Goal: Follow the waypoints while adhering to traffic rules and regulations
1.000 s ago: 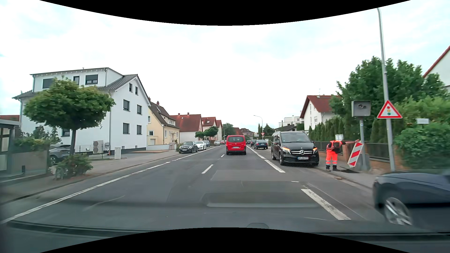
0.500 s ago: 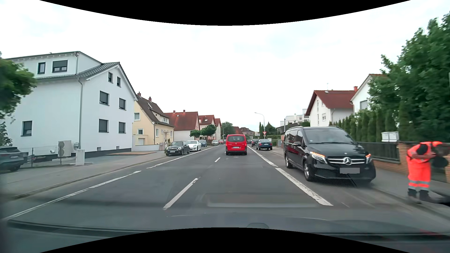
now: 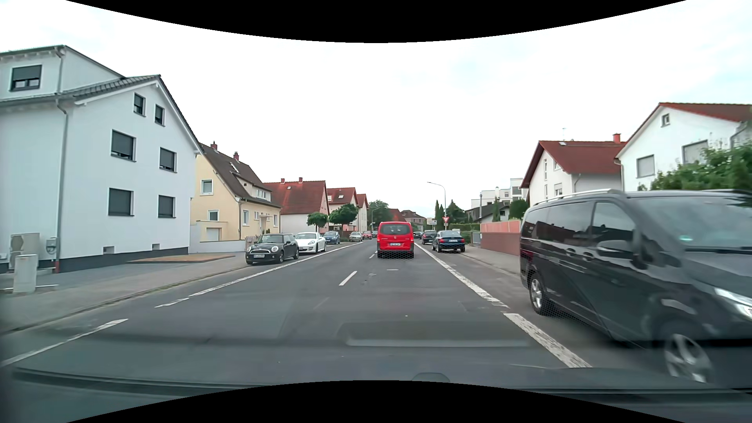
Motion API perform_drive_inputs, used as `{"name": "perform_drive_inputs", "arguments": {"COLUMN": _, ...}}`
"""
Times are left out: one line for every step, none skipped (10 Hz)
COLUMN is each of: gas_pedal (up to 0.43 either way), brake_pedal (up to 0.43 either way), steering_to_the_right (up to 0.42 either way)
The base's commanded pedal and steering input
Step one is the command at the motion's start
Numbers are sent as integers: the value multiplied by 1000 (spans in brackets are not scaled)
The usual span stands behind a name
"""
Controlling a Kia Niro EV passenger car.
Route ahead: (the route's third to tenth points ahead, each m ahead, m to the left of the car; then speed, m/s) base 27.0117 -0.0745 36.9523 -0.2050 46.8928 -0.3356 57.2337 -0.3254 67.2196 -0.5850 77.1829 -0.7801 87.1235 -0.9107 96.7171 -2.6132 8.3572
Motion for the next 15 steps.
{"name": "perform_drive_inputs", "arguments": {"gas_pedal": 0, "brake_pedal": 171, "steering_to_the_right": -1}}
{"name": "perform_drive_inputs", "arguments": {"gas_pedal": 0, "brake_pedal": 171, "steering_to_the_right": 0}}
{"name": "perform_drive_inputs", "arguments": {"gas_pedal": 0, "brake_pedal": 165, "steering_to_the_right": 0}}
{"name": "perform_drive_inputs", "arguments": {"gas_pedal": 0, "brake_pedal": 140, "steering_to_the_right": 0}}
{"name": "perform_drive_inputs", "arguments": {"gas_pedal": 0, "brake_pedal": 49, "steering_to_the_right": 0}}
{"name": "perform_drive_inputs", "arguments": {"gas_pedal": 0, "brake_pedal": 6, "steering_to_the_right": 0}}
{"name": "perform_drive_inputs", "arguments": {"gas_pedal": 0, "brake_pedal": 0, "steering_to_the_right": 0}}
{"name": "perform_drive_inputs", "arguments": {"gas_pedal": 0, "brake_pedal": 0, "steering_to_the_right": 0}}
{"name": "perform_drive_inputs", "arguments": {"gas_pedal": 0, "brake_pedal": 0, "steering_to_the_right": 0}}
{"name": "perform_drive_inputs", "arguments": {"gas_pedal": 0, "brake_pedal": 0, "steering_to_the_right": 0}}
{"name": "perform_drive_inputs", "arguments": {"gas_pedal": 0, "brake_pedal": 0, "steering_to_the_right": 0}}
{"name": "perform_drive_inputs", "arguments": {"gas_pedal": 0, "brake_pedal": 0, "steering_to_the_right": 0}}
{"name": "perform_drive_inputs", "arguments": {"gas_pedal": 0, "brake_pedal": 0, "steering_to_the_right": -1}}
{"name": "perform_drive_inputs", "arguments": {"gas_pedal": 0, "brake_pedal": 0, "steering_to_the_right": -2}}
{"name": "perform_drive_inputs", "arguments": {"gas_pedal": 0, "brake_pedal": 0, "steering_to_the_right": -3}}
